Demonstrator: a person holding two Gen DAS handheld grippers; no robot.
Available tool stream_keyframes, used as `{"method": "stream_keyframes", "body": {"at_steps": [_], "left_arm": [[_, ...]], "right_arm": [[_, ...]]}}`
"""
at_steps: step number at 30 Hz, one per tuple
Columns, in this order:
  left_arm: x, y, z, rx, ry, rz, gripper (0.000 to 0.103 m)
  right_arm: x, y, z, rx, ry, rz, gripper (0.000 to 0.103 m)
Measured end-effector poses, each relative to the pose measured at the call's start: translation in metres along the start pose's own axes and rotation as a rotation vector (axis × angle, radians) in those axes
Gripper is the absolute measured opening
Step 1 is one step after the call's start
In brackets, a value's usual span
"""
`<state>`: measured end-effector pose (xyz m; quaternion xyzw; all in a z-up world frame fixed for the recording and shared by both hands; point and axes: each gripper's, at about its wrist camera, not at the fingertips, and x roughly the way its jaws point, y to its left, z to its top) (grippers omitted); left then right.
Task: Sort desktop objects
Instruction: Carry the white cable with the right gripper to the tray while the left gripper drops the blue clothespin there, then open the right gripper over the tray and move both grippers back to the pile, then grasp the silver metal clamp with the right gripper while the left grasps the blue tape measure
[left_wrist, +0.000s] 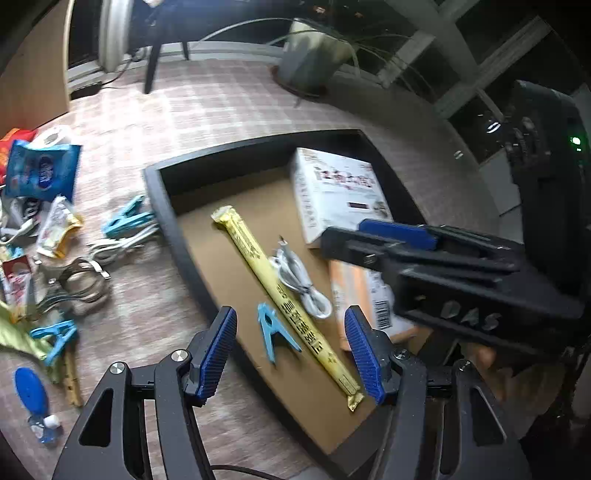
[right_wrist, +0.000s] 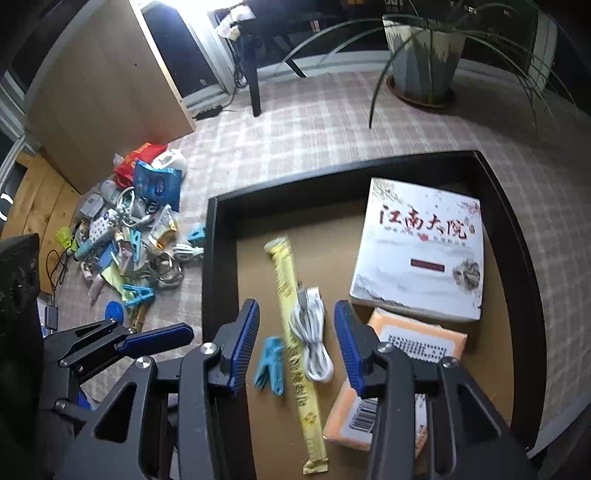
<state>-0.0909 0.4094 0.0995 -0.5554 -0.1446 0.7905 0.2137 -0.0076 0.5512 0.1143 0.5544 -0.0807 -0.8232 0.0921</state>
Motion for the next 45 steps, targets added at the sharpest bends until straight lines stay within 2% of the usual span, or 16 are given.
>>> {"method": "stream_keyframes", "body": {"at_steps": [7,13,21,25,29,35,40,45], "left_arm": [[-0.024,0.049,-0.008,-0.094,-0.041,0.067,0.058],[-0.049,0.115,-0.026,-0.208,-0.056,0.143,0.058],[-0.075,0.189,-0.068,-0.336,-0.045,0.231,0.058],[-0.079,0.211,-0.081,-0.364,-0.029,0.256,0.058],[-0.081,0.223,-0.09,-0.373,-0.015,0.267,0.058],[-0.07,0.226,-0.093,-0.336,0.025,0.285,0.058],[-0.057,0.223,-0.091,-0.3,0.057,0.298,0.058],[-0.047,0.22,-0.09,-0.268,0.08,0.321,0.058]], "right_arm": [[0.006,0.03,0.007,-0.077,0.01,0.036,0.042],[0.024,0.069,0.018,-0.172,0.047,0.08,0.042],[0.064,0.131,0.036,-0.302,0.136,0.154,0.042],[0.094,0.155,0.047,-0.345,0.204,0.172,0.042],[0.123,0.166,0.055,-0.342,0.271,0.173,0.039],[0.147,0.17,0.058,-0.332,0.32,0.16,0.033],[0.148,0.172,0.058,-0.329,0.322,0.151,0.029],[0.147,0.18,0.042,-0.382,0.361,0.161,0.026]]}}
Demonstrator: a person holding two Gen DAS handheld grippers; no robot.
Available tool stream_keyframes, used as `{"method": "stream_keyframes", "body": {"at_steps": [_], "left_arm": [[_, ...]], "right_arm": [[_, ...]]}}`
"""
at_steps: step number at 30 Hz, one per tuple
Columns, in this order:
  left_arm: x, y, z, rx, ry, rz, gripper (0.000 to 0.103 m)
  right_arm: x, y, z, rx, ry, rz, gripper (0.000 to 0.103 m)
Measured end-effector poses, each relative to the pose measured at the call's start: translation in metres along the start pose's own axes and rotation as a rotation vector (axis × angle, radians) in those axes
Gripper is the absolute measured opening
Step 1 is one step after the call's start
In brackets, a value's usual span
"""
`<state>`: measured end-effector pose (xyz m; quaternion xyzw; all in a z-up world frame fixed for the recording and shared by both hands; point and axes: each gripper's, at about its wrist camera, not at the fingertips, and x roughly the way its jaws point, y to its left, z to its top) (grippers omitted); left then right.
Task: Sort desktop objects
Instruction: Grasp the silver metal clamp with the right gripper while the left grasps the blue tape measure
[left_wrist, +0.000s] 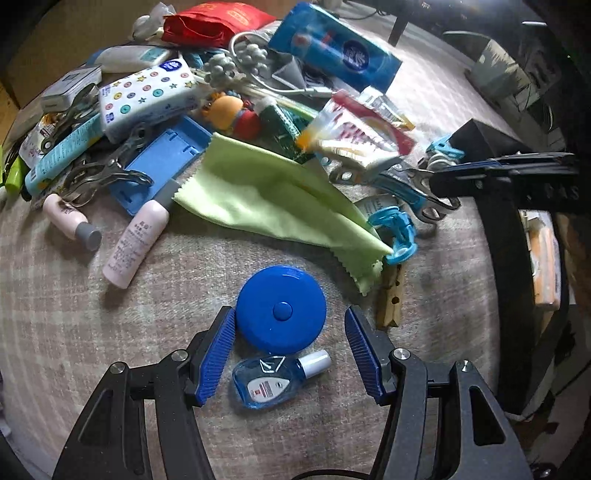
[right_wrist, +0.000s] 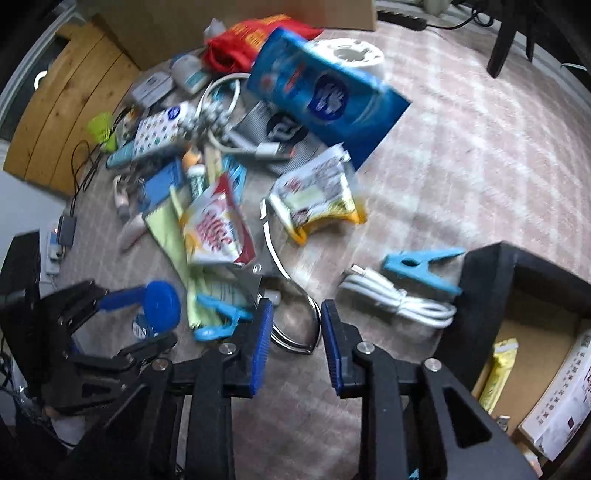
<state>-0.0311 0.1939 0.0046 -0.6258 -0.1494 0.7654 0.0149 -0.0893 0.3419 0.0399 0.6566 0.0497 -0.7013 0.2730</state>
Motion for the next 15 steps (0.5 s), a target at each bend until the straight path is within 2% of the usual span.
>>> {"method": "stream_keyframes", "body": {"at_steps": [4,7,12,15], "left_arm": [[0.0,-0.004,0.002,0.024,-0.01,0.029,0.057],[0.0,-0.005,0.001,0.032,-0.022,0.049,0.05],[-0.004,-0.002,-0.006,0.033,-0.046,0.054,0.048],[-0.008,0.003,-0.01,0.007,-0.059,0.046,0.048]], "right_arm": [[0.005,-0.002,0.004,0.017,-0.007,-0.015,0.026],[0.015,-0.001,0.01,0.014,0.003,-0.038,0.025],[0.021,0.003,0.009,0.012,-0.014,-0.052,0.01],[0.016,0.002,0.004,0.018,-0.031,-0.057,0.007]]}}
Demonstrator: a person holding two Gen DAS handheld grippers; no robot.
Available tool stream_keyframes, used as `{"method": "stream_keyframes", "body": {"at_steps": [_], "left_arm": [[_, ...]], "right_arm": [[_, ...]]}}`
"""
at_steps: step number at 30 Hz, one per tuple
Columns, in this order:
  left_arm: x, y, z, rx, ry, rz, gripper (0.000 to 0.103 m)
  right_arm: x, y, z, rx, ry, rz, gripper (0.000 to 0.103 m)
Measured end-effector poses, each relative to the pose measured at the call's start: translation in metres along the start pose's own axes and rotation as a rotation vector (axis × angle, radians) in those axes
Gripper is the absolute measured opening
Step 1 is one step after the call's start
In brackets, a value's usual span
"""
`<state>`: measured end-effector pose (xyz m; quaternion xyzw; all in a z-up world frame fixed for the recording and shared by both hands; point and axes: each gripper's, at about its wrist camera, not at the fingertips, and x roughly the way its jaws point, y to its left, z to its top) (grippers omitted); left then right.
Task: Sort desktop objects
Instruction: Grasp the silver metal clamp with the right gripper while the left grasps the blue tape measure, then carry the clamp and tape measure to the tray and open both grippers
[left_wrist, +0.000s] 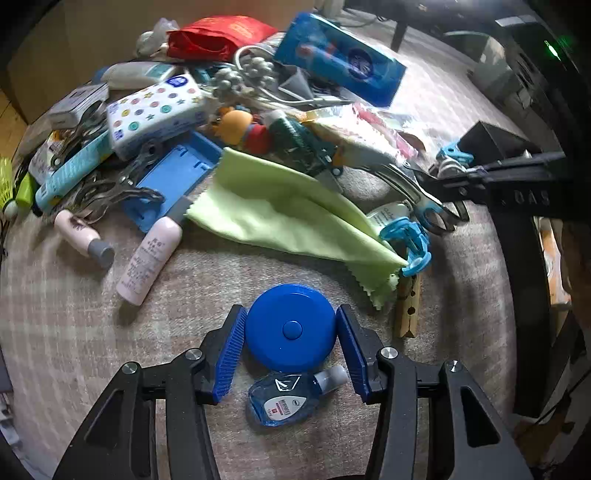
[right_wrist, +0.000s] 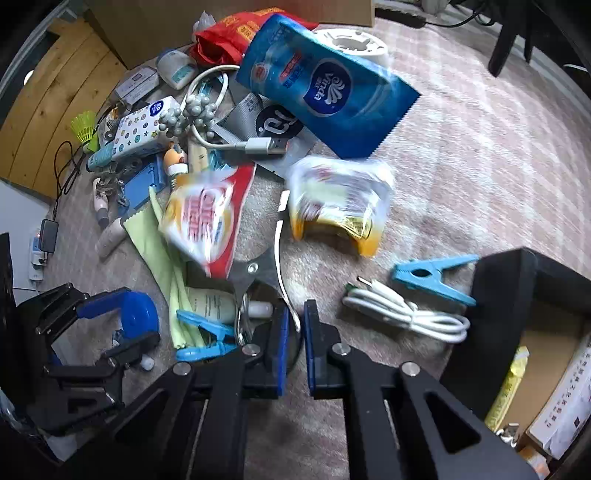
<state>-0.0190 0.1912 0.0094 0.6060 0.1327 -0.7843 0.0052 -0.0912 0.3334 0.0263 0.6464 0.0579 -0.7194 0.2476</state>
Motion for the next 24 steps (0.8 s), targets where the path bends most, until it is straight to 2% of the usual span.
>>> {"method": "stream_keyframes", "body": {"at_steps": [9,15,20,24], "left_arm": [[-0.028,0.004,-0.005,-0.04,-0.055,-0.034,0.048],[-0.05,-0.01,0.002,0.005,-0.095,-0.073,0.048],[-0.049,-0.056,0.027,0.086,-0.107,-0.127,0.048],[-0.059,-0.104,0.027,0.178,-0.104,-0.177,0.048]], "right_arm": [[-0.037,-0.006,-0.025,0.026,-0.061,0.032,0.005],[-0.067,-0.015,-0.06,0.058,-0.115,0.04,0.005],[-0.087,-0.035,-0.083,0.112,-0.16,0.016,0.005],[-0.107,-0.06,-0.114,0.184,-0.197,-0.018,0.005]]}}
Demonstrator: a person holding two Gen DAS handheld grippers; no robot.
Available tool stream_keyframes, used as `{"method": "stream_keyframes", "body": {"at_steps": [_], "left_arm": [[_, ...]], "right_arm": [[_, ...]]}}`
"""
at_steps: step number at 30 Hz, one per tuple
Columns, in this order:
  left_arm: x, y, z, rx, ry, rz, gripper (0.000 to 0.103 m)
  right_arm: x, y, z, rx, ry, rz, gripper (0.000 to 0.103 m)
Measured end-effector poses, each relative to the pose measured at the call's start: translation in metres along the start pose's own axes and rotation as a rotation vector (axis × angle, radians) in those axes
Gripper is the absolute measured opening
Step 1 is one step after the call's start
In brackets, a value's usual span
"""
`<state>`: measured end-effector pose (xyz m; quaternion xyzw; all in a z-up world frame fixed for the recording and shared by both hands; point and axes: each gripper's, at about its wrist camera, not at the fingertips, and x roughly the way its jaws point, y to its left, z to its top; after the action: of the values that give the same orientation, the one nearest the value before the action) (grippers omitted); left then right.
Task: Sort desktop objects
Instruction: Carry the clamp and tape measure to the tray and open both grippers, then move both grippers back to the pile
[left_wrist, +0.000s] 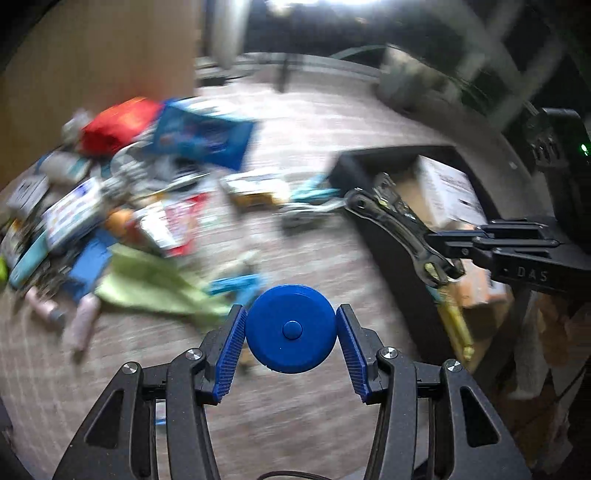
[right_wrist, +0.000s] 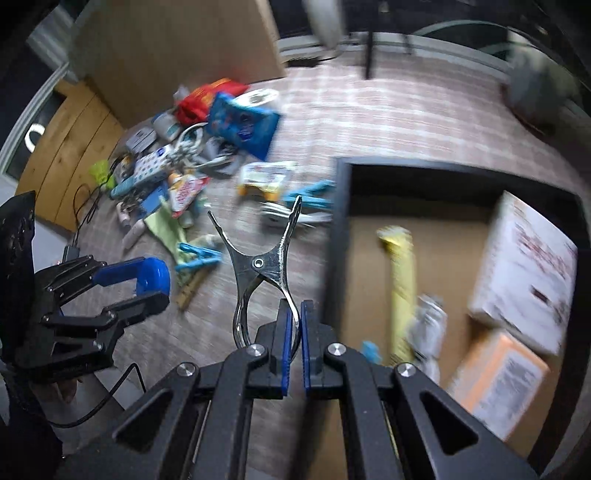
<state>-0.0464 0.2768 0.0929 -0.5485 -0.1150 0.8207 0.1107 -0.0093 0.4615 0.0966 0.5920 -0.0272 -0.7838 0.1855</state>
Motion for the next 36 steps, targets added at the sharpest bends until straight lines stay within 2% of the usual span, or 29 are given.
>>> {"method": "stream_keyframes", "body": {"at_steps": [9,16,21,26,28,30,31,36], "left_arm": [[0.024,-0.123,0.008,0.23,0.046,-0.124,0.048],[0.041,-0.188,0.002,0.339,0.08,-0.166,0.048],[0.046,-0.202,0.0,0.355,0.095,-0.169,0.048],[0.046,-0.205,0.0,0.354,0.101,-0.166,0.048],[0.047,-0.205,0.0,0.352,0.11,-0.154,0.049],[0.046,-0.203,0.0,0.343,0.114,-0.142,0.056],[0.045,-0.201,0.0,0.342,0.114,-0.146,0.056],[0.039,-0.186,-0.001,0.293,0.098,-0.129,0.056]], "right_arm": [[-0.063,-0.088,-0.061,0.169,-0.072,-0.131,0.005],[-0.095,-0.147,-0.101,0.297,-0.102,-0.22,0.005],[-0.1,-0.165,-0.111,0.337,-0.108,-0.237,0.005],[-0.1,-0.164,-0.115,0.346,-0.107,-0.238,0.006],[-0.101,-0.165,-0.115,0.341,-0.118,-0.237,0.009],[-0.103,-0.164,-0.113,0.346,-0.12,-0.234,0.024],[-0.105,-0.162,-0.112,0.345,-0.129,-0.235,0.027],[-0.109,-0.149,-0.099,0.31,-0.144,-0.231,0.03]]}}
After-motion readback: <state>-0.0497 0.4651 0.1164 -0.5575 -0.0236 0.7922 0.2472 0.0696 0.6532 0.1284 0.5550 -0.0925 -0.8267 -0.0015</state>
